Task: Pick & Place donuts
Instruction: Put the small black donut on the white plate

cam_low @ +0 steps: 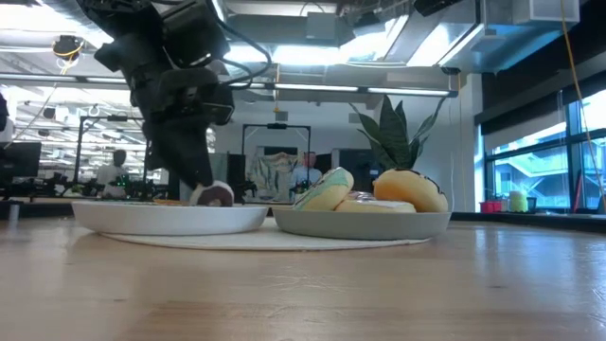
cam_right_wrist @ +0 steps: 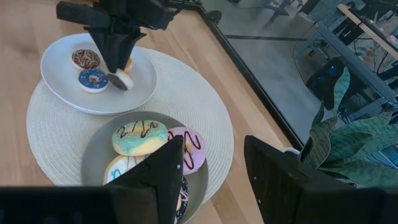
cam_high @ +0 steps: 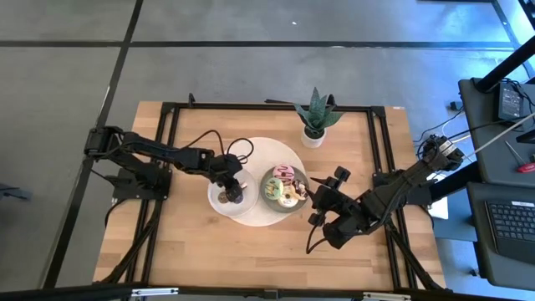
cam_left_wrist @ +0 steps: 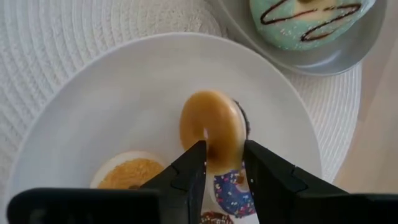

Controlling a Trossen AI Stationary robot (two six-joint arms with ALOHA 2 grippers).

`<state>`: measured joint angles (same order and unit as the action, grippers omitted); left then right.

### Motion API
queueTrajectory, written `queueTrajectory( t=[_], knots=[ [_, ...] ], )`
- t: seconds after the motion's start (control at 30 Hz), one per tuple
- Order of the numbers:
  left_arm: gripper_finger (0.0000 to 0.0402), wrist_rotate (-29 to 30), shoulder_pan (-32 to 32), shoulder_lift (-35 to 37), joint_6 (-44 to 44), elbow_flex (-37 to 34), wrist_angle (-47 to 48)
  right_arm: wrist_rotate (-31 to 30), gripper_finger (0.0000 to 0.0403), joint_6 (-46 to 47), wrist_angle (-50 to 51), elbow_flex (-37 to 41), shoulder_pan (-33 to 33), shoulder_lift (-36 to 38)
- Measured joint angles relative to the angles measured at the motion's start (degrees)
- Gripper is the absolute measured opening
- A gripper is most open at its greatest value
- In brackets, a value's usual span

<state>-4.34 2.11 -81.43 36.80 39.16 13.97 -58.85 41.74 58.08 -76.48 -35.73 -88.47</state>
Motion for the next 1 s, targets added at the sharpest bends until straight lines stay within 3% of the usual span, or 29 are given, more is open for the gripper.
queueTrajectory(
  t=[0.33, 1.0],
  knots=[
    [0.0107, 5.2, 0.0, 0.0, 2.1, 0.0, 3.3, 0.0, 0.0171, 0.0, 0.0, 0.0, 0.0, 0.0],
    [0.0107, 7.7, 2.2, 0.0, 1.8, 0.0, 4.6, 0.0, 0.0171, 0.0, 0.0, 0.0, 0.0, 0.0]
  ],
)
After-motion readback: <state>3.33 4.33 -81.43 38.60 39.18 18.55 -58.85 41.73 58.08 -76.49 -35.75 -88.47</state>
